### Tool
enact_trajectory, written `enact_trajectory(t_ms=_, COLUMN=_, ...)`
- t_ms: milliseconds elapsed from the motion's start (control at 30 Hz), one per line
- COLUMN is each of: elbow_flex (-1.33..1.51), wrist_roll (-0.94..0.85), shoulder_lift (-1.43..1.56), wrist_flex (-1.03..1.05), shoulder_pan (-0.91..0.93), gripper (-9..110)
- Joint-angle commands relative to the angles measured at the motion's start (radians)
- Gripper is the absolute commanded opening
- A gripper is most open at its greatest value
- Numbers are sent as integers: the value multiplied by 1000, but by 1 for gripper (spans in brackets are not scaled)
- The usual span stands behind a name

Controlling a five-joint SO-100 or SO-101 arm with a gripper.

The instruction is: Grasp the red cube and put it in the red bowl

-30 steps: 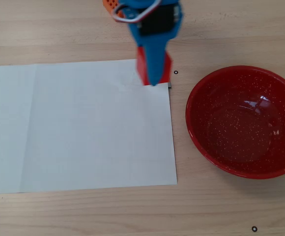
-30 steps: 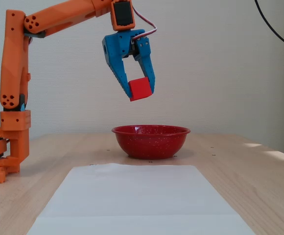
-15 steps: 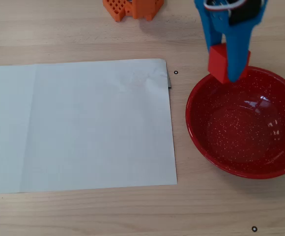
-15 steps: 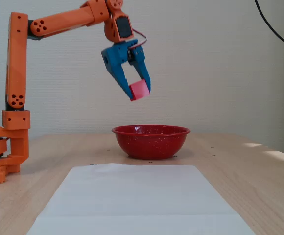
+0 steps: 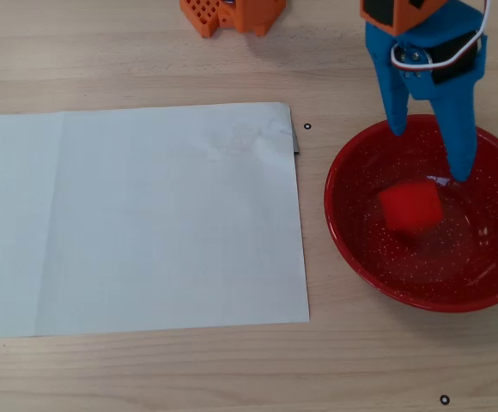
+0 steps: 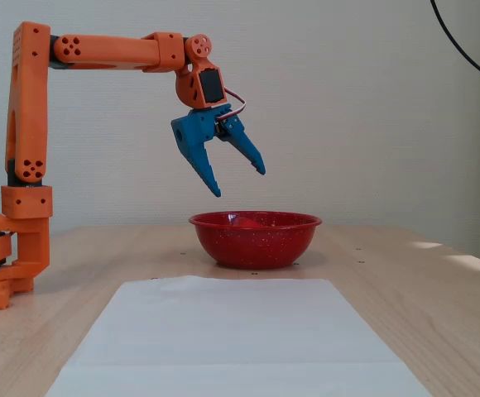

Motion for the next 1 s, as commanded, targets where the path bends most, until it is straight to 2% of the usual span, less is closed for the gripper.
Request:
enact_trajectory(t_ms=0, elbow_flex=-52, wrist_roll=-8, shoulder_lift=100, wrist_flex=-35, shoulder_pan=11, gripper=41)
enact_trajectory(t_ms=100, elbow_flex=-75, wrist_roll=-6, shoulder_lift=100, wrist_flex=-21, shoulder_pan=3, gripper=39)
enact_trajectory(t_ms=233, elbow_flex=-141, wrist_roll=-14, shoulder_lift=100, wrist_flex=44, shoulder_pan=-11, gripper=29)
enact_trajectory(t_ms=300, elbow_flex=-178, wrist_roll=-15, shoulder_lift=101, wrist_flex=78, shoulder_pan=-23, gripper=20)
enact_trajectory(t_ms=400, elbow_flex=-236, wrist_roll=5, shoulder_lift=109, wrist_flex=123, shoulder_pan=-46, gripper=0)
enact_trajectory(t_ms=767, elbow_flex=-373, wrist_roll=14, shoulder_lift=207, wrist_flex=305, shoulder_pan=-190, gripper=0)
enact_trajectory(t_ms=967, elbow_flex=-305, wrist_roll=60, shoulder_lift=319, wrist_flex=307, shoulder_pan=-316, gripper=0)
